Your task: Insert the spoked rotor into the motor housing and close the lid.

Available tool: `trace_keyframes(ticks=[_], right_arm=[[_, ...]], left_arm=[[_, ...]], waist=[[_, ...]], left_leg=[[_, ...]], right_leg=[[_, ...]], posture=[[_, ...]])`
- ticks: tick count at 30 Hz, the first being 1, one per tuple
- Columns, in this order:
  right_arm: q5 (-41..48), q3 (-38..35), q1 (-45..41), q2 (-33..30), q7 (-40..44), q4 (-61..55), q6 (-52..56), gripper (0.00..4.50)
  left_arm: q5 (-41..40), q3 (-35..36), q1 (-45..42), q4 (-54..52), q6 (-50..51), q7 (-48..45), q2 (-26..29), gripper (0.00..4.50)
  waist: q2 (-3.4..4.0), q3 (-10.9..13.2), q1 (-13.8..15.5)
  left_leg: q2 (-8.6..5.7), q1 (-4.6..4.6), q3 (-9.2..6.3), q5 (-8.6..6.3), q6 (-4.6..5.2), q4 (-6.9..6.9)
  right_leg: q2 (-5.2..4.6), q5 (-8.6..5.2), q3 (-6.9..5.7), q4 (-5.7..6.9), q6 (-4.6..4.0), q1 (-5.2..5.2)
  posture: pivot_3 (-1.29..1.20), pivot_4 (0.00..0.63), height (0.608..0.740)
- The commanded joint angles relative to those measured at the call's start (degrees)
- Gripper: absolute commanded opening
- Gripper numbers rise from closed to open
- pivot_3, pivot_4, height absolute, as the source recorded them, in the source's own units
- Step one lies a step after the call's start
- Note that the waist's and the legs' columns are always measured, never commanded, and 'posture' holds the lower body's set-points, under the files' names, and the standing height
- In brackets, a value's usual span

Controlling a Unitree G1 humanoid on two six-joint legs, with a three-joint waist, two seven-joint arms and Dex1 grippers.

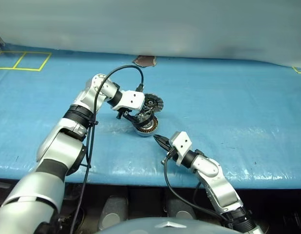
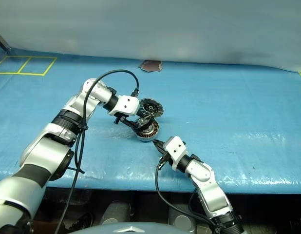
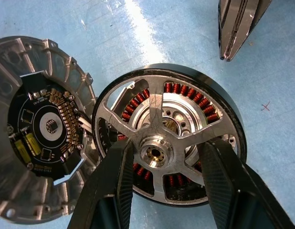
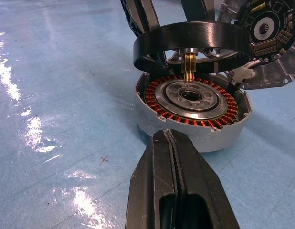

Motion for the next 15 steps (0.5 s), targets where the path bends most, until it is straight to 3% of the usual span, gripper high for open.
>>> trace_keyframes(ticks=[1,6,15], right_arm=[[-0.10,-0.72,-0.03,0.27,-0.51,-0.85,-1.49,0.00],[-0.06,-0.69,-0.13,0.28,-0.79,-0.68,-1.52,0.00],[-0.14,-1.12,-0.04,0.35,-1.58,-0.39,-2.01,0.00]], left_arm=[[0.03,0.57,-1.64,0.94,-0.50,-0.08,-0.44,1.78],[0.54,0.76,-1.80,1.45,-1.02,1.06,-0.83,3.39],[-1.05,2.19,-1.30,0.30,-0.30,0.03,-0.33,3.39]], waist=[[0.00,0.00,0.01],[0.00,0.00,0.01],[0.00,0.00,0.00]], left_leg=[[0.00,0.00,0.00,0.00,0.00,0.00],[0.00,-0.01,0.00,0.00,0.00,0.00],[0.00,-0.01,0.00,0.00,0.00,0.00]], right_leg=[[0.00,0.00,0.00,0.00,0.00,0.00],[0.00,0.00,0.00,0.00,0.01,-0.01],[0.00,0.01,0.00,0.00,0.02,0.00]], posture=[[0.00,0.150,0.740],[0.00,0.150,0.740],[0.00,0.150,0.740]])
